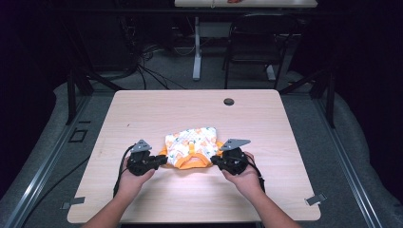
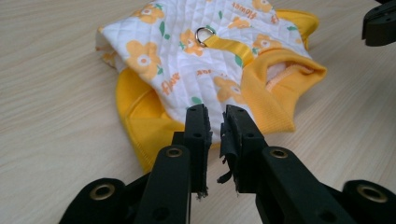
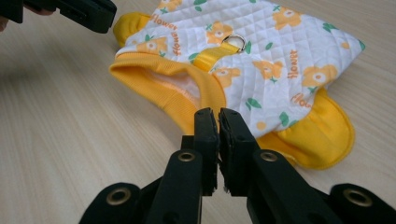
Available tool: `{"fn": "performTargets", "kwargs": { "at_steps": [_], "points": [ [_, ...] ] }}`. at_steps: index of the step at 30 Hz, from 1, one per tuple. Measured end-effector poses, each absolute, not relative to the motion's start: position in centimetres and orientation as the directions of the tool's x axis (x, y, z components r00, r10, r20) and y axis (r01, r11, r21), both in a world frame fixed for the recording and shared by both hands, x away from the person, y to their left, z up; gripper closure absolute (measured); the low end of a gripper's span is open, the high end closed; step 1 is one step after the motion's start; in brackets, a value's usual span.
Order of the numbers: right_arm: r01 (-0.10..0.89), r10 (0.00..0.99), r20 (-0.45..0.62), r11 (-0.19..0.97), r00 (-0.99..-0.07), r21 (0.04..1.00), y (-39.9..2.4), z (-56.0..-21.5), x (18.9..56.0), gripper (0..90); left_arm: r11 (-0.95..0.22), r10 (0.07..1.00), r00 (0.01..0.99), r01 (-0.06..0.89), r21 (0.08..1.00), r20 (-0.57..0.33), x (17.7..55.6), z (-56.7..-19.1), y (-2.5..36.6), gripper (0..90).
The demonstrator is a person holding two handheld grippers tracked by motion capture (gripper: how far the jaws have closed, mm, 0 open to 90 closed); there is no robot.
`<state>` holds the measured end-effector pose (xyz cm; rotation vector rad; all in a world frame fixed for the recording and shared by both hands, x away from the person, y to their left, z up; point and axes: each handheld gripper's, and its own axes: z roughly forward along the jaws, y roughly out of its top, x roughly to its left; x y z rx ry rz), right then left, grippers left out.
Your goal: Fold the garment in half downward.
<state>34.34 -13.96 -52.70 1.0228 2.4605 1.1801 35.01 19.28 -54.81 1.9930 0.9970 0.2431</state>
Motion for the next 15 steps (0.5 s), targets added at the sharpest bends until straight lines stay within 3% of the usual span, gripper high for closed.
{"fn": "performTargets", "kwargs": {
  "at_steps": [9, 15],
  "points": [
    [0.485, 0.689, 0.075, 0.425, -0.721, 0.764, -15.4, -53.0, 32.2, 79.6, -0.282, 0.725, 0.66, 0.547, 0.788, -0.199, 32.9, -55.7, 20.7, 69.5],
    [0.48, 0.683, 0.093, 0.402, -0.724, 0.78, -16.1, -54.1, 30.5, 61.6, -0.301, 0.71, 0.68, 0.529, 0.793, -0.184, 31.9, -56.1, 21.5, 58.4]
  ]
}}
